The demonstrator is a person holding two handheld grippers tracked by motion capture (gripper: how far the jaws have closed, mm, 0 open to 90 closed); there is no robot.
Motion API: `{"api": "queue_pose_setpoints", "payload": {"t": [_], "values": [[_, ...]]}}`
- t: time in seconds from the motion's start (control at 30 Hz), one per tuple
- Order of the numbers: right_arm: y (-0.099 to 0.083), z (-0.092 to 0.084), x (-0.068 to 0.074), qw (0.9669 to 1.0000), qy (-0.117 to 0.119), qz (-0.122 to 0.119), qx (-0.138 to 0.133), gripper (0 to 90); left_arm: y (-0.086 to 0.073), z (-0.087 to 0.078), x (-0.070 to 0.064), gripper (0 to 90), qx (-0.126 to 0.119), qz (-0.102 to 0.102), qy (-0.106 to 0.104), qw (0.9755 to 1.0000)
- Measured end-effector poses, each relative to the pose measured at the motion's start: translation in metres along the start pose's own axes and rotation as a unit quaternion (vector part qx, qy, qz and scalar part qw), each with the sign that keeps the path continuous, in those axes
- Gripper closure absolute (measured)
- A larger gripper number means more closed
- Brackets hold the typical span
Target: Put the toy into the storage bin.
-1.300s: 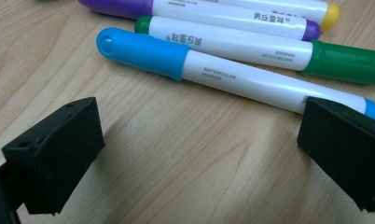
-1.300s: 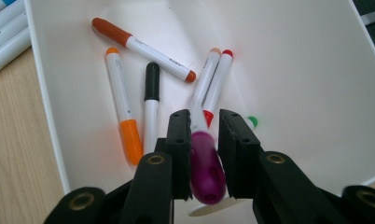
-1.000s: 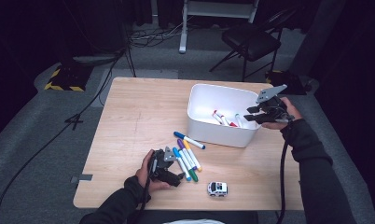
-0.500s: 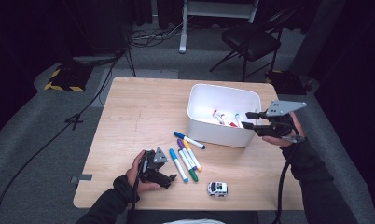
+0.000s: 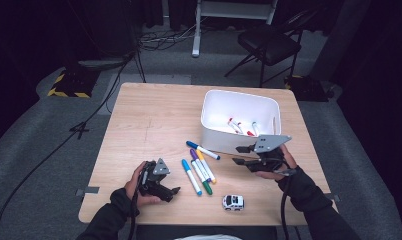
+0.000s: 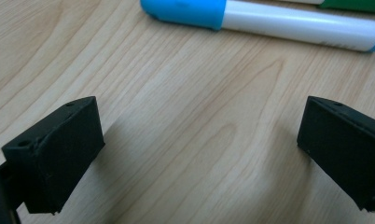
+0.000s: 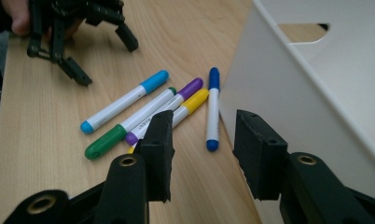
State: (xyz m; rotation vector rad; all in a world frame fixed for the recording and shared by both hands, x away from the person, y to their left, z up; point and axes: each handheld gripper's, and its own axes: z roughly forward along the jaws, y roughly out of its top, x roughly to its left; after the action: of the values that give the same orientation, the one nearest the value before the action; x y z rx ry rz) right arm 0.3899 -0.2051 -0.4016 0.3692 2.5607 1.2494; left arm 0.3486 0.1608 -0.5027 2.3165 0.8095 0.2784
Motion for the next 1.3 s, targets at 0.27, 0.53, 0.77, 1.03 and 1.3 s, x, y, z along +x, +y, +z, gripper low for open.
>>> {"api": "queue_pose_setpoints", "payload": {"t": [0.27,0.53,0.77,1.03,1.3], "values": [[0.003,0.058,0.003,0.9994,0.018,0.002,0.028,61.2,-0.002,-0.002,0.006,0.1,0.000,-0.002,-0.002,1.0000],[0.006,0.099,0.005,0.9983,0.026,0.016,0.049,64.2,-0.002,-0.002,0.006,0.1,-0.001,-0.003,-0.001,1.0000],[0.004,0.125,0.005,0.9968,0.015,0.021,0.076,65.7,-0.002,-0.002,0.006,0.1,0.000,-0.003,-0.001,1.0000],[-0.007,0.137,0.001,0.9942,0.009,0.035,0.101,71.5,-0.002,-0.002,0.006,0.1,0.000,-0.003,-0.001,1.0000],[-0.020,0.123,-0.006,0.9946,0.008,0.036,0.097,76.7,-0.002,-0.002,0.006,0.1,0.000,-0.003,-0.001,1.0000]]}}
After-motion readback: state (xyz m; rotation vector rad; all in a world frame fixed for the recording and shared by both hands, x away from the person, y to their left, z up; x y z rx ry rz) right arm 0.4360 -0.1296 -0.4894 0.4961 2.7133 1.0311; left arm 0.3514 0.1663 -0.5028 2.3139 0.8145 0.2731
